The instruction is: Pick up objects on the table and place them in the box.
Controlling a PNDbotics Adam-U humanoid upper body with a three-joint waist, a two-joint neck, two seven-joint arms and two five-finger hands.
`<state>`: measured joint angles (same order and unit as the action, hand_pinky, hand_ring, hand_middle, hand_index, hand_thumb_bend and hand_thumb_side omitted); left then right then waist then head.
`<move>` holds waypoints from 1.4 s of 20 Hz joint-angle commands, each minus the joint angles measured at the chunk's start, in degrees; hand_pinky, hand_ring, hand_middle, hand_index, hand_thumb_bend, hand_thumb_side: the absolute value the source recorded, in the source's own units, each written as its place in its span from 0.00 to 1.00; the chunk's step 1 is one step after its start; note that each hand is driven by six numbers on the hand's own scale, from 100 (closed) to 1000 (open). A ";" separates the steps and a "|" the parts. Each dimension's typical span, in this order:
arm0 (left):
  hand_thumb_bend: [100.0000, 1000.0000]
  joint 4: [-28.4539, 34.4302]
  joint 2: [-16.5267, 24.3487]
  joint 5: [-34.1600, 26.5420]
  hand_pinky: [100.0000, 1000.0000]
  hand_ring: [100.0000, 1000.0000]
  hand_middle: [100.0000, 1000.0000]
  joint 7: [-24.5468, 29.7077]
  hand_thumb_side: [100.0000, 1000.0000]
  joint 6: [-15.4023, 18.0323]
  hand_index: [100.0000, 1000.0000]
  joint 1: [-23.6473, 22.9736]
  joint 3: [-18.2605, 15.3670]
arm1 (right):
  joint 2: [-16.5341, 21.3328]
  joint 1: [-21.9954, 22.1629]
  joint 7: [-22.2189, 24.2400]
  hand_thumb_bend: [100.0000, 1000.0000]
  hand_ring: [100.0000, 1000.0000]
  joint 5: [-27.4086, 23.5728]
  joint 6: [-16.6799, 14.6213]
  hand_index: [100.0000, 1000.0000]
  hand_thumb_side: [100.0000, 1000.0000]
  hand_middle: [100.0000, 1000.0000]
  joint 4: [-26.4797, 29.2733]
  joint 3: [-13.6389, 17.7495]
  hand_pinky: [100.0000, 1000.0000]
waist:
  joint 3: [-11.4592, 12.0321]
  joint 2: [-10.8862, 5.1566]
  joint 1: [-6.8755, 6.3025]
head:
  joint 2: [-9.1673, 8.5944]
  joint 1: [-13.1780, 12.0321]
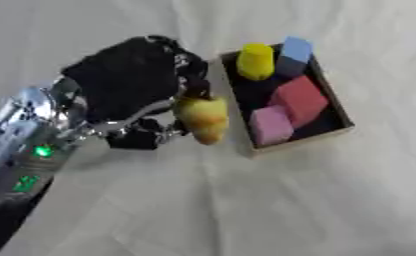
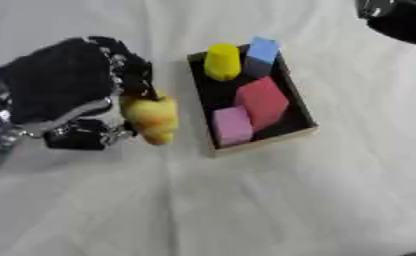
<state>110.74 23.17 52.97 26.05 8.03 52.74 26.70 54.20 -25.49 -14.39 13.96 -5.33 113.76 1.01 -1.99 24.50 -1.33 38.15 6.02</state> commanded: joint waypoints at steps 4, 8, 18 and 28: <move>0.00 -3.92 -5.40 1.24 0.64 0.52 0.45 -0.47 0.00 -2.46 0.55 3.55 -3.08 | 1.01 -3.00 0.68 0.00 0.77 -1.16 -1.01 0.78 0.00 0.60 0.83 0.34 0.86 | -1.84 -0.89 -0.54 | -1.84 -2.04; 0.00 -12.18 -9.84 4.90 0.64 0.51 0.44 -5.08 0.01 -3.57 0.55 3.78 -4.54 | 0.44 -3.86 0.86 0.00 0.77 -1.63 -1.23 0.78 0.00 0.60 0.83 0.38 0.86 | -3.11 -0.53 -0.12 | -2.55 -3.01; 0.00 -23.41 -14.21 10.04 0.64 0.52 0.46 -10.84 0.00 -1.66 0.58 5.69 -4.11 | -0.38 -5.15 1.13 0.00 0.77 -2.32 -1.66 0.78 0.00 0.60 0.83 0.26 0.86 | -5.11 0.08 -0.20 | -3.18 -3.99; 0.07 -26.18 -15.75 11.30 0.71 0.64 0.59 -10.46 0.00 -1.07 0.79 6.45 -3.23 | -0.90 -5.14 1.15 0.00 0.76 -2.59 -1.63 0.78 0.00 0.60 0.83 0.33 0.86 | -5.62 0.27 -0.39 | -3.24 -4.23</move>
<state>84.20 7.56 63.65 15.30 7.02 57.96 23.46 52.17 -30.06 -13.35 11.54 -6.79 113.76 0.65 -7.39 25.23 -1.33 35.67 1.92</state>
